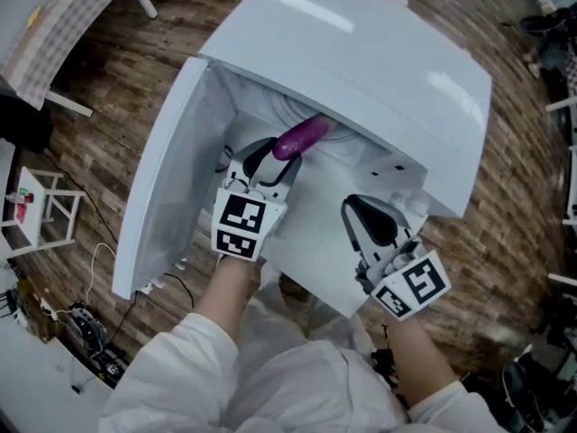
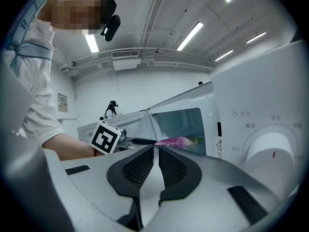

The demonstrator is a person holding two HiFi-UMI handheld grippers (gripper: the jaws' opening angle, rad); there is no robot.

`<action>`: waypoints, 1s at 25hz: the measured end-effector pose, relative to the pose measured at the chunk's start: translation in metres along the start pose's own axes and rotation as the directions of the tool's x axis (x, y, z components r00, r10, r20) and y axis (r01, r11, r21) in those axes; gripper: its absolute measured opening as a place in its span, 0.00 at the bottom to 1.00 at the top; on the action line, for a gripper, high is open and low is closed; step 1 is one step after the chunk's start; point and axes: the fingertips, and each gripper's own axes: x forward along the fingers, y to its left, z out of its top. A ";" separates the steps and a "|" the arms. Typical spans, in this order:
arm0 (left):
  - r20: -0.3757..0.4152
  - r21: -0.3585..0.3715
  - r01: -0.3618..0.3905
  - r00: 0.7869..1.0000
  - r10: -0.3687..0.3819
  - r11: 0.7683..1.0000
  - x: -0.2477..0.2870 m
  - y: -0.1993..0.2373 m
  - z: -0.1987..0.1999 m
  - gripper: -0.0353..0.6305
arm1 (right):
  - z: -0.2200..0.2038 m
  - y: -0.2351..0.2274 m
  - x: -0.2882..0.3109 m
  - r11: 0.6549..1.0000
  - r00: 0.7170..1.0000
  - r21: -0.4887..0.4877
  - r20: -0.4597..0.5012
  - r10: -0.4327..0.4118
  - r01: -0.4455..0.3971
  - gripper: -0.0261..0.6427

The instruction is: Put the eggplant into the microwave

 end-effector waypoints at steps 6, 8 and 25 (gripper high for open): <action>-0.009 0.037 0.023 1.000 -0.023 0.999 0.020 0.003 0.006 0.34 | -0.002 -0.005 0.006 0.999 0.999 -0.012 0.010 -0.035 0.035 0.09; -0.012 0.047 0.030 0.999 -0.029 0.998 0.026 0.004 0.007 0.34 | -0.005 -0.006 0.007 0.999 0.999 -0.008 0.009 -0.043 0.043 0.09; -0.093 0.128 0.071 0.994 -0.059 0.989 0.068 0.007 -0.002 0.34 | -0.012 -0.022 -0.014 0.988 0.987 0.026 0.060 -0.151 0.150 0.09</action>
